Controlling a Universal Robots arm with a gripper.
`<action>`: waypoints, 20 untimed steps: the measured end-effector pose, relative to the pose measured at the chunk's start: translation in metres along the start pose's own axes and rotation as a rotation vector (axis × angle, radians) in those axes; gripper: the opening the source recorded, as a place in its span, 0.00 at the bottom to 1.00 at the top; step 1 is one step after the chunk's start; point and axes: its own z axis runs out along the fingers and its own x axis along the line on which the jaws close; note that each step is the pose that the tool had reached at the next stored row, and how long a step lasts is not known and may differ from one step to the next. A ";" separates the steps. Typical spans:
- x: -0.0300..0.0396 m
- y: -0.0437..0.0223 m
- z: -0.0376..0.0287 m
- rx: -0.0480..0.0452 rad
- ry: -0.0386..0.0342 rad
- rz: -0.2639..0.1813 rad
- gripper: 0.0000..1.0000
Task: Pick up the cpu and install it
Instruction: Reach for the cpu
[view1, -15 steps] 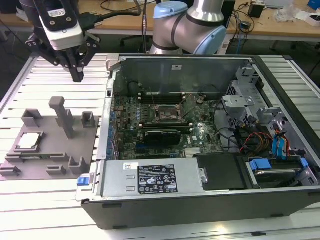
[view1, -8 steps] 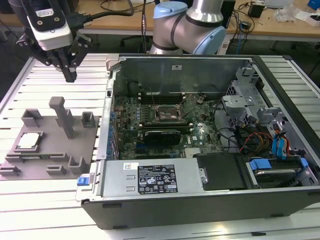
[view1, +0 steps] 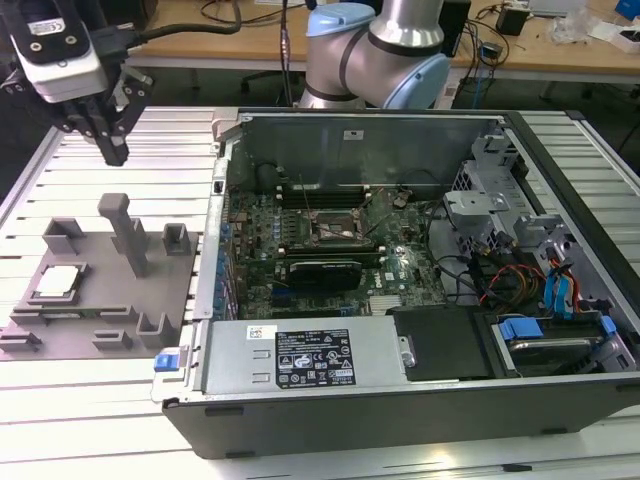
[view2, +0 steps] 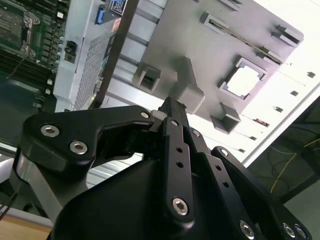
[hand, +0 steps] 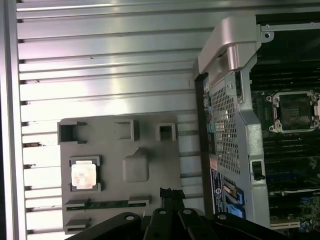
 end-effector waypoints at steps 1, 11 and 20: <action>0.0020 -0.0002 0.0002 0.0000 0.0000 0.000 0.11; 0.0174 -0.0015 0.0042 0.0000 -0.0001 0.000 0.11; 0.0288 -0.0025 0.0095 0.0000 -0.0001 0.000 0.11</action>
